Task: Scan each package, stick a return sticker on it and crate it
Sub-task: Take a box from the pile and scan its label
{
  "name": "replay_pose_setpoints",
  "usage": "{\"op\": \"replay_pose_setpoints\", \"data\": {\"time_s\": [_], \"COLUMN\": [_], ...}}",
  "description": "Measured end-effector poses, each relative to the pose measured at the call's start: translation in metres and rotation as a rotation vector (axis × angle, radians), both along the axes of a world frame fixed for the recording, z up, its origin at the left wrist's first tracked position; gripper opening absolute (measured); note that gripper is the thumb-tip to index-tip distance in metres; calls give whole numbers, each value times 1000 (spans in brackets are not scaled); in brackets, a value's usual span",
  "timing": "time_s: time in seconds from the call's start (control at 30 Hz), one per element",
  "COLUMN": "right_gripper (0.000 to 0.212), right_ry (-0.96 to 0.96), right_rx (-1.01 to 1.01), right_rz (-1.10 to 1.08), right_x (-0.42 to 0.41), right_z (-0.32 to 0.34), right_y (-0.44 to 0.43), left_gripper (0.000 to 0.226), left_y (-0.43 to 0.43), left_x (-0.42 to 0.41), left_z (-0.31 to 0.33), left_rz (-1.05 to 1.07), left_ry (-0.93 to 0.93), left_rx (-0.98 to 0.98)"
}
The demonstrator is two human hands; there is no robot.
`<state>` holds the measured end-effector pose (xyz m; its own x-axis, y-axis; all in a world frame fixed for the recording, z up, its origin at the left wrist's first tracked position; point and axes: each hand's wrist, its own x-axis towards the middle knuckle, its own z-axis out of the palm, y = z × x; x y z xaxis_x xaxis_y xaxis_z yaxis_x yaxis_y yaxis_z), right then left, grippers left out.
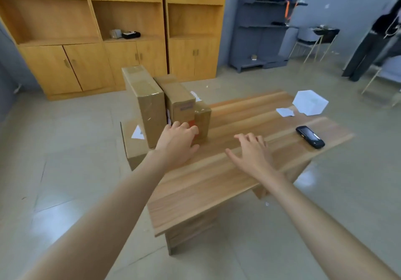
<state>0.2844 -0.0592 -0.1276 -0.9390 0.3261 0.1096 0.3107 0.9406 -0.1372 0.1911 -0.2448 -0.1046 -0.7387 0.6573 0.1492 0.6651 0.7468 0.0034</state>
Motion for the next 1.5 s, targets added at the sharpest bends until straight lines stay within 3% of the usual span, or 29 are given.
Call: {"op": "replay_pose_setpoints", "data": {"time_s": [0.3,0.77,1.5], "right_gripper": [57,57,59], "right_ry": [3,-97,-188], "right_rx": [-42,69,-50], "right_rz": [31,128,533], "right_x": [-42,-204,-352], "right_z": [-12,-18,-75], "right_y": [70,163,181], "left_gripper": [43,44,40], "left_y": [77,189,213], "left_x": [-46,-203,-270], "left_z": [5,-5,-46], "left_rz": [15,93,562], "left_ry": [8,-39,-137], "left_rx": [-49,25,-87]}}
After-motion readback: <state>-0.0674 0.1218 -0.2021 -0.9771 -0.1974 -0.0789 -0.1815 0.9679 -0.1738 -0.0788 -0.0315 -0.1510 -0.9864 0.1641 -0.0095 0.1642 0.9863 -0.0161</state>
